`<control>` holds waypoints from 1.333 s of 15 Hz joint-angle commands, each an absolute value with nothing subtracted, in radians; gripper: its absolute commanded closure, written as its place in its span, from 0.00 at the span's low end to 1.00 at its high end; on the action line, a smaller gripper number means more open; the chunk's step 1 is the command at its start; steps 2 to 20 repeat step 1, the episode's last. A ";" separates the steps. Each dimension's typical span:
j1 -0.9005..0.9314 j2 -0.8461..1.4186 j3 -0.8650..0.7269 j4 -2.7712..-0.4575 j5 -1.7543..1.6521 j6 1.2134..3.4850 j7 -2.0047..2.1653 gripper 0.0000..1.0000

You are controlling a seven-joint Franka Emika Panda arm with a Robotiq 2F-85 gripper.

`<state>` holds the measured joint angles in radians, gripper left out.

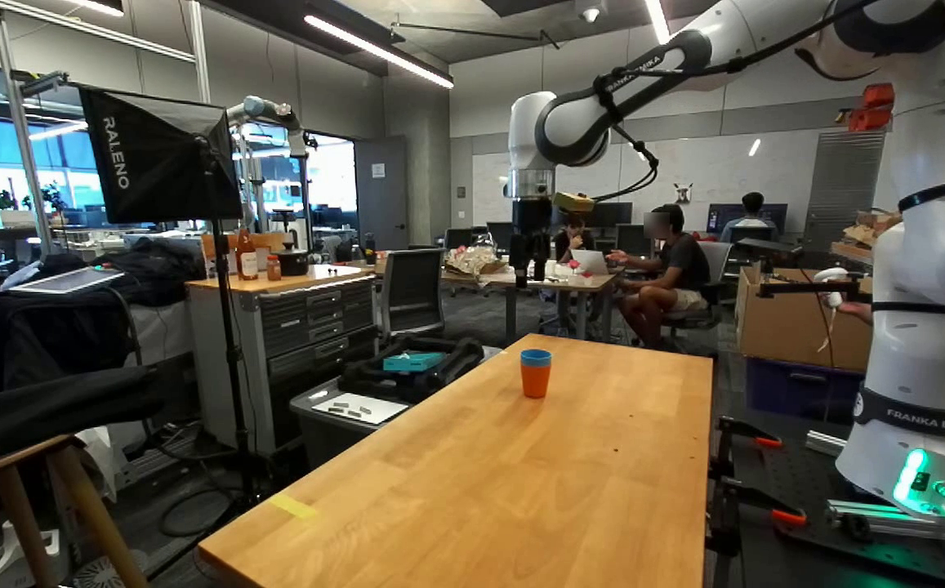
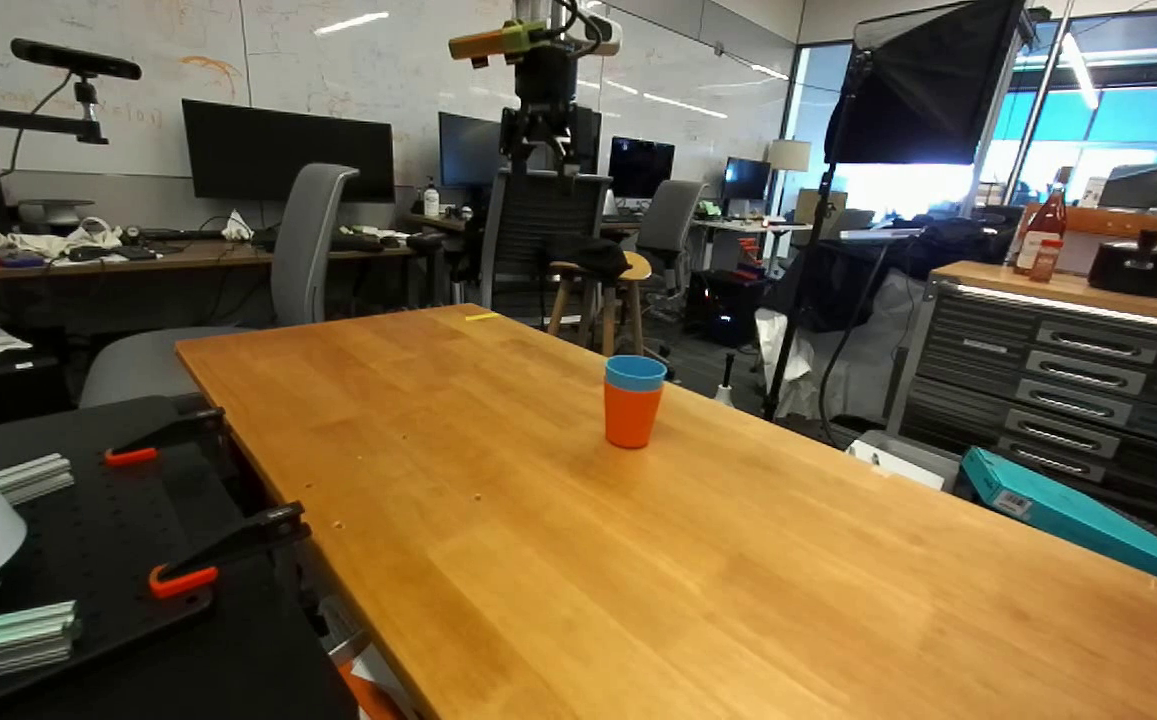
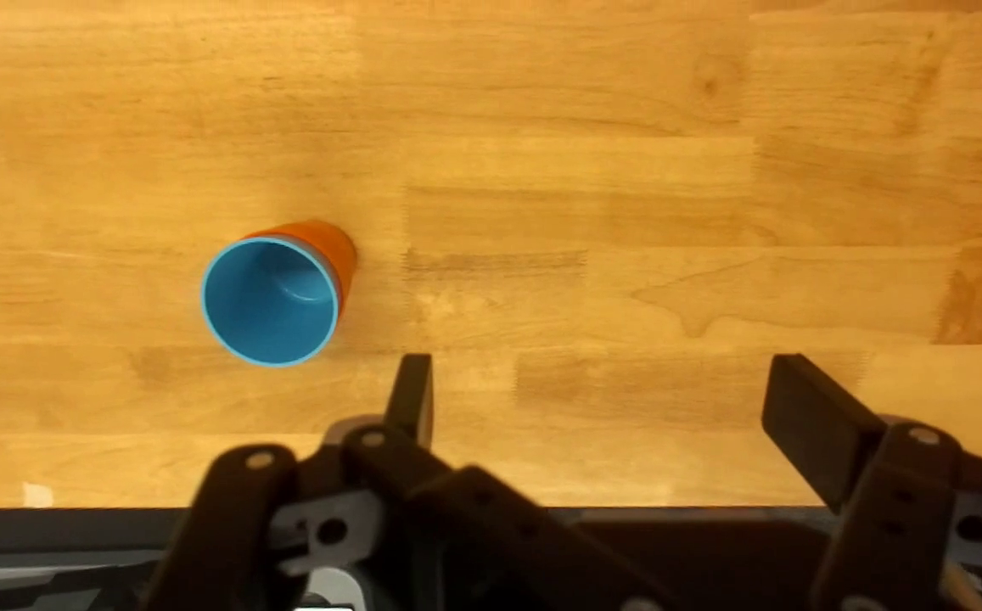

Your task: Put the blue cup in the orange one

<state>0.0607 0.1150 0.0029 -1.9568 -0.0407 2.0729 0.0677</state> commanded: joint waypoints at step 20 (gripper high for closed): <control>0.052 0.118 0.012 -1.956 -0.042 2.071 0.069 0.00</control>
